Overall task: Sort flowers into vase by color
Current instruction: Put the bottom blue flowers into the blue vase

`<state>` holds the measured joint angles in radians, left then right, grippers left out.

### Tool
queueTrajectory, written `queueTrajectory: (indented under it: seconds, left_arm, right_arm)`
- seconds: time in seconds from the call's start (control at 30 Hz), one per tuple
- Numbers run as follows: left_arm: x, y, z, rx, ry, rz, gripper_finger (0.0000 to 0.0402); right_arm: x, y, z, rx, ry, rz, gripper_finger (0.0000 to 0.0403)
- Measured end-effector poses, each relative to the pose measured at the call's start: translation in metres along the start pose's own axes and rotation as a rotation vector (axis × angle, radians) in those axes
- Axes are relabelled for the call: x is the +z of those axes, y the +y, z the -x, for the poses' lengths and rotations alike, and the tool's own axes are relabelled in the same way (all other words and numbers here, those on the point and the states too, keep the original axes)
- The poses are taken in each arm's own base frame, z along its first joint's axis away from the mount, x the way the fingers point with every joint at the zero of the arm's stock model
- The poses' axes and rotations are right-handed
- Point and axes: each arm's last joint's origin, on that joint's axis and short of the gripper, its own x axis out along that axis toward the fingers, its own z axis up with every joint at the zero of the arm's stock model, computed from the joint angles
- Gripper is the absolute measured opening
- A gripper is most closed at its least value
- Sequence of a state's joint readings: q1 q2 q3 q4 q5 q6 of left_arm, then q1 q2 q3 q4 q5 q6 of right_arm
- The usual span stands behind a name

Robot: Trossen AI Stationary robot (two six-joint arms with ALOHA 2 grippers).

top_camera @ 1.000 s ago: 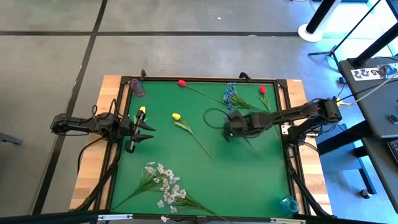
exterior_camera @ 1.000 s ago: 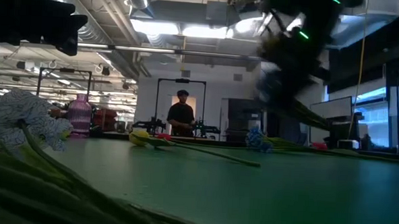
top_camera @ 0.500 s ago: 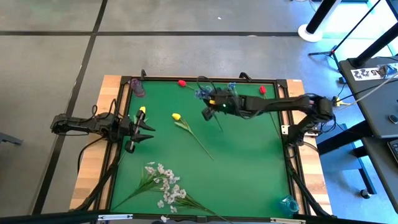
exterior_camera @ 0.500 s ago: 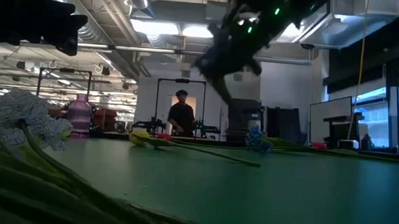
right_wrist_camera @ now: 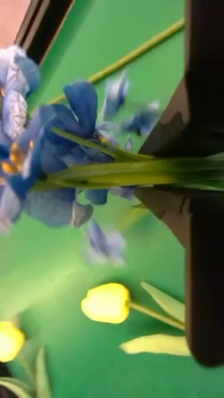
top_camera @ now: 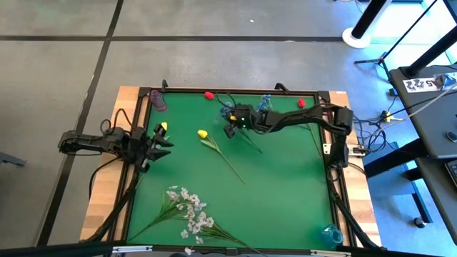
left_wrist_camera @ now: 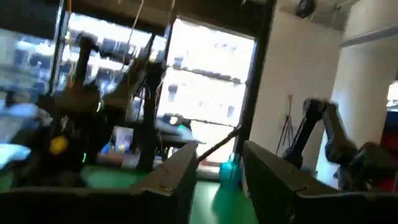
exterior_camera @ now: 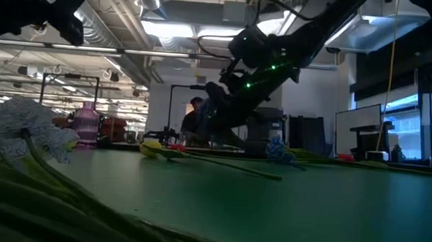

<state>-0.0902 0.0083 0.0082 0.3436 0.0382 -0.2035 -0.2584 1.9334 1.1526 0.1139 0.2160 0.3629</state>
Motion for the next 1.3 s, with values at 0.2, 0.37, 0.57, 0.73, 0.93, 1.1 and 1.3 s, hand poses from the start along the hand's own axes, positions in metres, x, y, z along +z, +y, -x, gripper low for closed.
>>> queueTrajectory:
  seconds: [0.2,0.37,0.57,0.73,0.93,1.1,1.3]
  left_arm:
    - [0.003,-0.001,-0.003,0.009,-0.040,-0.003,0.0125]
    - [-0.005,-0.004,-0.013,-0.010,0.025,0.011,0.0125]
    - [-0.025,-0.003,-0.029,0.093,0.135,0.024,0.0125]
    - [-0.041,-0.002,-0.045,0.217,0.217,0.027,0.0125]
    - [-0.057,0.002,-0.073,0.394,0.327,0.038,0.0125]
    - [-0.072,0.007,-0.087,0.555,0.388,0.017,0.0125]
    - [-0.079,0.023,-0.093,0.701,0.373,0.053,0.0125]
  right_arm:
    - [0.001,0.000,0.003,-0.026,-0.006,0.016,0.0143]
    - [0.015,0.000,0.024,-0.033,-0.012,0.059,0.0213]
    - [0.008,-0.006,0.066,-0.068,0.239,0.116,0.0268]
    - [-0.028,-0.006,0.084,-0.308,0.456,0.230,0.0274]
    - [-0.059,0.011,0.070,-0.281,0.410,0.239,0.0269]
    - [-0.063,0.030,0.054,-0.185,0.302,0.208,0.0269]
    - [-0.056,0.031,0.055,-0.146,0.270,0.178,0.0269]
